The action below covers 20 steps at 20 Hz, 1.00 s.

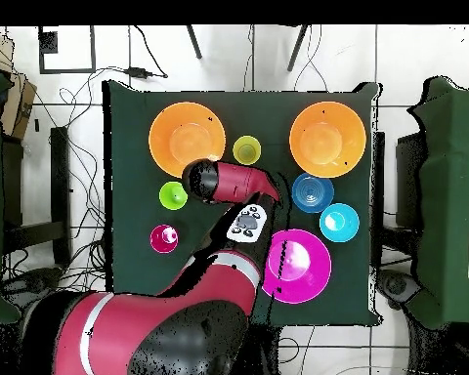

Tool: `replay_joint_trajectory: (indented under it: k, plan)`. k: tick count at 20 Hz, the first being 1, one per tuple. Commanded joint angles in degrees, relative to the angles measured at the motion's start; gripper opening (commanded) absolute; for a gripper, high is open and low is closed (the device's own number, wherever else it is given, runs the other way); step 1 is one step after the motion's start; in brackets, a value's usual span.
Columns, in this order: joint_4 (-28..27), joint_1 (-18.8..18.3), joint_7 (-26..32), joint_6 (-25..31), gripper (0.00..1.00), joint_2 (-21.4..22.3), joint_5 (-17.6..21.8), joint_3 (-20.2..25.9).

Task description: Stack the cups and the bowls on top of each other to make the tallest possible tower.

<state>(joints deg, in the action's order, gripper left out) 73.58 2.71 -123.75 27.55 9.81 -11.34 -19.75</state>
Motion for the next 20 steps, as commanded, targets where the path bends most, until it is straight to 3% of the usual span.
replay_joint_trajectory:
  k: [1, 12, 20]
  plan:
    - [1.43, -0.06, -1.37, 0.5, 1.0, -1.96, 1.41, 10.44]
    - [2.1, -0.53, -1.77, 0.44, 1.0, -1.47, 1.29, 10.59]
    - [4.41, -0.67, -0.6, 6.74, 1.0, 5.16, 1.34, 9.12]
